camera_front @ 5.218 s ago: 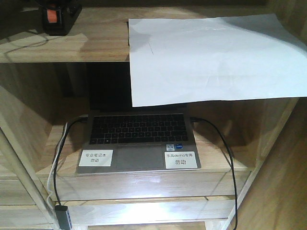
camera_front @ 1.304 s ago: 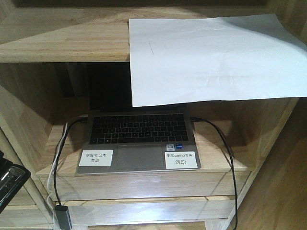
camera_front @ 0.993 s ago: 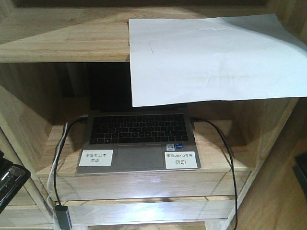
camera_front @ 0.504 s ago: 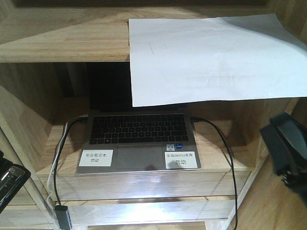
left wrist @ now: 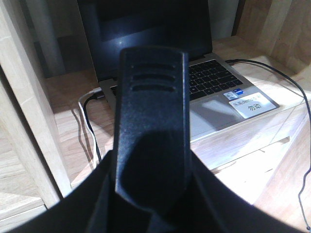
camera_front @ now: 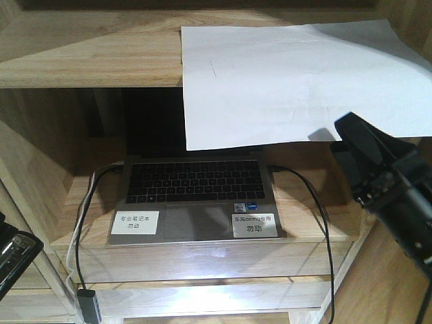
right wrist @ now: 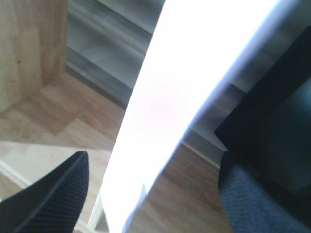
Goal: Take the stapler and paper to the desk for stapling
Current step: 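Pinch the white paper edge with the right gripper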
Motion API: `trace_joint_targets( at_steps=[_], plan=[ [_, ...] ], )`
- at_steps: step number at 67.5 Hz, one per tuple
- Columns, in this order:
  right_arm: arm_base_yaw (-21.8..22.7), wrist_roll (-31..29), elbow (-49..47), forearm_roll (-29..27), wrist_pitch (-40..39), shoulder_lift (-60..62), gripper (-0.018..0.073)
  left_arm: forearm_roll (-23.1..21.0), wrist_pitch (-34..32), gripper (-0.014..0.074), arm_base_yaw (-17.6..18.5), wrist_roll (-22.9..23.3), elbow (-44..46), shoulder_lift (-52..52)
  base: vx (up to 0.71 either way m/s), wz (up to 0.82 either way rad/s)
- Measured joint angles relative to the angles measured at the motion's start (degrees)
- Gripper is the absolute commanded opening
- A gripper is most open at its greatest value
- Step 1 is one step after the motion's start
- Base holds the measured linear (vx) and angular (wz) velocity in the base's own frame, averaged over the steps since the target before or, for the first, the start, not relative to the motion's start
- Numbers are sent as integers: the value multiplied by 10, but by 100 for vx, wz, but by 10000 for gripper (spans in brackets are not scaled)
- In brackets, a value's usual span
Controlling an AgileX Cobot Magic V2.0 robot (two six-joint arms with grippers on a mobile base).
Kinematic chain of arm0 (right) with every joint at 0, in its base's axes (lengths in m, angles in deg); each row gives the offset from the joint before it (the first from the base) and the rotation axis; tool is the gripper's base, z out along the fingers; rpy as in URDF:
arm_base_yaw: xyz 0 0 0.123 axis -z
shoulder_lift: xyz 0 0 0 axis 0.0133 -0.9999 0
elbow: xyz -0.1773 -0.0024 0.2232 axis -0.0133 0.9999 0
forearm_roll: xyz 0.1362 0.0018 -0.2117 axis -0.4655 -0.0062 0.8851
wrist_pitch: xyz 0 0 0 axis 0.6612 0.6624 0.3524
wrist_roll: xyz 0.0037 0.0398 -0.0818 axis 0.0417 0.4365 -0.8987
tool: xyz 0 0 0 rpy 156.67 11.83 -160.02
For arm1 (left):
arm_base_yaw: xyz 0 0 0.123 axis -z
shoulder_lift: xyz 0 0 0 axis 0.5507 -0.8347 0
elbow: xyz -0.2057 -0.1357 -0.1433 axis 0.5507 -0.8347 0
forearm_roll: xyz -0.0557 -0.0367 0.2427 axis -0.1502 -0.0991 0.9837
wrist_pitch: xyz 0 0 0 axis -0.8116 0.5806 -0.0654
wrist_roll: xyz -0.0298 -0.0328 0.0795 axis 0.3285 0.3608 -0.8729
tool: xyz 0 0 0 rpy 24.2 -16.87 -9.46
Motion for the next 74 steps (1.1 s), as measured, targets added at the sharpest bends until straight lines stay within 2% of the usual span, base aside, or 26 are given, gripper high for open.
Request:
trace_joint_targets(
  at_steps=[10,22,31,43,59,74],
  plan=[
    [0,10,-27,5,0,-22,502,0,0,-6,0,0,0,0,0,0],
    [0,12,-57,12,-1,-31,433,0,0,-6,0,0,0,0,0,0],
    [0,12,-68,12,-2,-31,300,0,0,-6,0,0,0,0,0,0],
    [0,13,-70,12,-4,-31,-11,0,0,-6,0,0,0,0,0,0],
    [0,61,-70,37,-4,-31,-3,0,0,-6,0,0,0,0,0,0],
    [0,58,-70,70,-4,1,-3,0,0,-6,0,0,0,0,0,0]
  ],
)
